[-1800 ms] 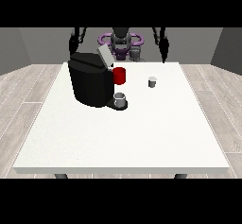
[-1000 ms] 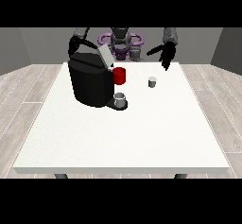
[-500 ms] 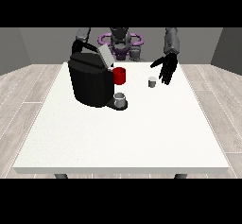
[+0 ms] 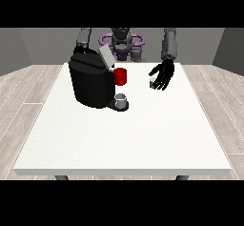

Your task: Insert the coffee pod into the coffee machine and close the lid

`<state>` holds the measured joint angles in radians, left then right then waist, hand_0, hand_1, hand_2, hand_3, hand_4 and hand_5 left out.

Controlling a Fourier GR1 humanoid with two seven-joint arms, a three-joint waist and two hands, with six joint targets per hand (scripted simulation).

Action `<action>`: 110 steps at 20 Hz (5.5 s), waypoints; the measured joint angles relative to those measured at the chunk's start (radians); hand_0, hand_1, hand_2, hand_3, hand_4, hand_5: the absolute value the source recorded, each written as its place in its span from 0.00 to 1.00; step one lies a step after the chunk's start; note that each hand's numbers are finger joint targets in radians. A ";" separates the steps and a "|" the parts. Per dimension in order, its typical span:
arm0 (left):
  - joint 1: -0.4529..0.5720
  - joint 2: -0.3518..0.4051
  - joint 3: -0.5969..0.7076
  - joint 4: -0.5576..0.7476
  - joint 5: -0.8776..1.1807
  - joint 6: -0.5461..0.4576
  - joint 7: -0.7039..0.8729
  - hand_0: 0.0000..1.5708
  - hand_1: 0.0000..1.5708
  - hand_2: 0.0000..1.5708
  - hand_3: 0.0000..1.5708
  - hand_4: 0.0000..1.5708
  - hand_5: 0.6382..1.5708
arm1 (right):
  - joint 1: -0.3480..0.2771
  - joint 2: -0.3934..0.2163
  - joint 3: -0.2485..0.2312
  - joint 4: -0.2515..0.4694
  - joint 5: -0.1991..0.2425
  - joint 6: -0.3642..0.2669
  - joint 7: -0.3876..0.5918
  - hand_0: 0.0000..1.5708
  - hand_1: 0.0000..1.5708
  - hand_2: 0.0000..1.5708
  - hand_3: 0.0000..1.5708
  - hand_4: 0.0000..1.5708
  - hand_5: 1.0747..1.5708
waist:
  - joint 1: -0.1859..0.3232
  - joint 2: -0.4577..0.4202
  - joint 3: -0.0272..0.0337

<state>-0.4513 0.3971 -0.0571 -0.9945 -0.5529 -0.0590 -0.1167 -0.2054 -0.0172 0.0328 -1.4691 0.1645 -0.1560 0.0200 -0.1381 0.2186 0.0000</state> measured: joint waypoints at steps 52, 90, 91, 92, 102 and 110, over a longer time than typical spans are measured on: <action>-0.478 -0.061 0.078 0.173 -0.174 -0.379 0.016 0.78 0.78 0.81 0.82 0.32 1.00 | -0.066 -0.001 -0.021 0.310 0.026 -0.010 -0.051 0.00 0.00 0.00 0.00 0.00 1.00 | -0.029 -0.163 0.0001; -0.780 0.023 0.180 0.321 -0.189 -0.362 0.050 0.74 0.74 0.78 0.76 0.27 1.00 | -0.228 -0.049 -0.086 0.197 0.006 -0.028 -0.033 0.00 0.00 0.00 0.00 0.00 1.00 | -0.154 0.075 0.0003; -0.781 0.027 0.179 0.324 -0.192 -0.357 0.041 0.74 0.74 0.79 0.76 0.26 1.00 | -0.233 -0.049 -0.083 0.192 0.007 -0.027 -0.027 0.00 0.00 0.00 0.00 0.02 1.00 | -0.158 0.082 0.0003; -0.784 0.029 0.180 0.330 -0.194 -0.360 0.042 0.77 0.77 0.80 0.76 0.26 1.00 | -0.235 -0.050 -0.084 0.191 0.003 -0.023 -0.024 0.00 0.00 0.00 0.00 0.07 1.00 | -0.162 0.082 0.0001; -0.808 0.041 0.185 0.347 -0.202 -0.351 0.021 0.77 0.77 0.78 0.75 0.23 1.00 | -0.251 -0.058 -0.095 0.197 0.000 -0.024 -0.016 0.00 0.00 0.00 0.00 0.00 1.00 | -0.159 0.088 -0.0006; -0.820 0.075 0.171 0.352 -0.247 -0.291 -0.005 0.77 0.77 0.78 0.70 0.00 1.00 | -0.260 -0.062 -0.088 0.177 0.006 -0.022 -0.012 0.00 0.00 0.00 0.00 0.00 1.00 | -0.181 0.113 -0.0003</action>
<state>-1.2715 0.4718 0.1140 -0.6429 -0.7998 -0.3499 -0.1213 -0.4656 -0.0790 -0.0553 -1.2921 0.1703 -0.1782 0.0085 -0.3191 0.3314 -0.0003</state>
